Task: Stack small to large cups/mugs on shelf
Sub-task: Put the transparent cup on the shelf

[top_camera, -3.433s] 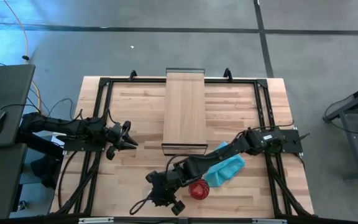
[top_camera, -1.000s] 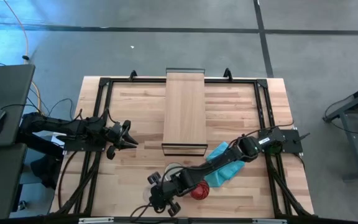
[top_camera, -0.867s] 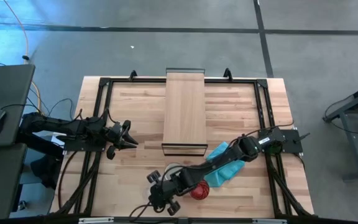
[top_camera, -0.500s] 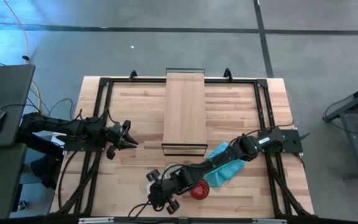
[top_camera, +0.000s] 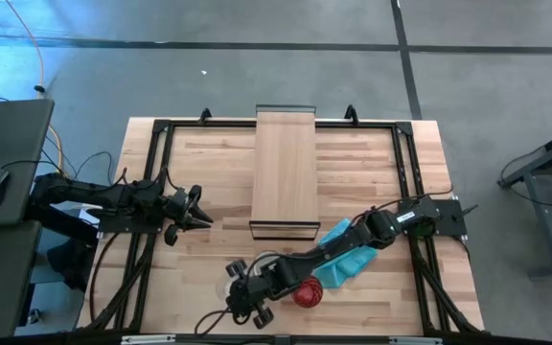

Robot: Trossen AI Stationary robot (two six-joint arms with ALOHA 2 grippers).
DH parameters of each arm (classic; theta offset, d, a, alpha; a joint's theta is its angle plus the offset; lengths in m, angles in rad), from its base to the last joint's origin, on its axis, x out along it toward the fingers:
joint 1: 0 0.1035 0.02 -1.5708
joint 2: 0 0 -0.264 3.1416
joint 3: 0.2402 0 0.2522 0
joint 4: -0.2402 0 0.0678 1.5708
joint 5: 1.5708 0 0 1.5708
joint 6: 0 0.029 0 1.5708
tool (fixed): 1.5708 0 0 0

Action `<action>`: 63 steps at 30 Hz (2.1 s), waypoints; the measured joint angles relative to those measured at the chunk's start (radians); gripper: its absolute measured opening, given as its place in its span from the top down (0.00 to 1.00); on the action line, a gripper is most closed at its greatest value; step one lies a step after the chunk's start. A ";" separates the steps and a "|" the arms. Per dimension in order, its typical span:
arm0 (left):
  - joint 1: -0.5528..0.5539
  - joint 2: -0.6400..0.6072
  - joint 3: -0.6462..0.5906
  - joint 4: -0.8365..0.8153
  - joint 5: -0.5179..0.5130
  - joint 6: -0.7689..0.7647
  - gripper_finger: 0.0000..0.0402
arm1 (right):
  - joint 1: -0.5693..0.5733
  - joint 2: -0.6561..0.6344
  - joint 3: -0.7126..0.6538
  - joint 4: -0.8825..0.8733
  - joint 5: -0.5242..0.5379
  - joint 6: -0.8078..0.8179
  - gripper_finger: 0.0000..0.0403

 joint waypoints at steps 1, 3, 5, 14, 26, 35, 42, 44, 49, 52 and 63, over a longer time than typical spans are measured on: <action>0.000 0.000 0.000 0.000 0.000 0.000 0.83 | 0.000 0.001 0.000 -0.005 0.005 0.000 0.73; 0.000 0.000 0.000 0.000 0.000 0.000 0.83 | -0.001 0.007 0.000 -0.006 0.006 0.001 0.73; 0.000 0.000 0.000 0.000 0.000 0.000 0.83 | -0.002 0.010 0.000 -0.007 0.009 0.005 0.73; 0.000 0.000 0.000 0.000 0.000 0.000 0.83 | -0.004 0.015 0.000 -0.009 0.011 0.016 0.73; 0.000 0.000 0.000 0.000 0.000 0.000 0.83 | -0.004 0.015 0.000 -0.010 0.010 0.016 0.77; 0.000 0.000 0.000 0.000 0.000 0.000 0.83 | -0.004 0.015 0.000 -0.012 0.003 0.027 0.89; 0.000 0.000 0.000 0.000 0.000 0.000 0.83 | -0.004 0.015 0.000 -0.017 -0.001 0.015 0.98; 0.000 0.000 0.000 0.000 0.000 0.000 0.83 | -0.004 0.015 0.000 -0.019 0.001 0.004 0.99; 0.000 0.000 0.000 0.000 0.000 0.000 0.83 | -0.003 0.015 0.000 -0.018 0.015 -0.018 1.00; 0.000 0.000 0.000 0.000 0.000 0.000 0.83 | -0.003 0.015 0.000 -0.013 0.015 -0.021 1.00; 0.000 0.000 0.000 0.000 0.000 0.000 0.83 | 0.006 0.007 0.002 0.035 0.016 -0.069 1.00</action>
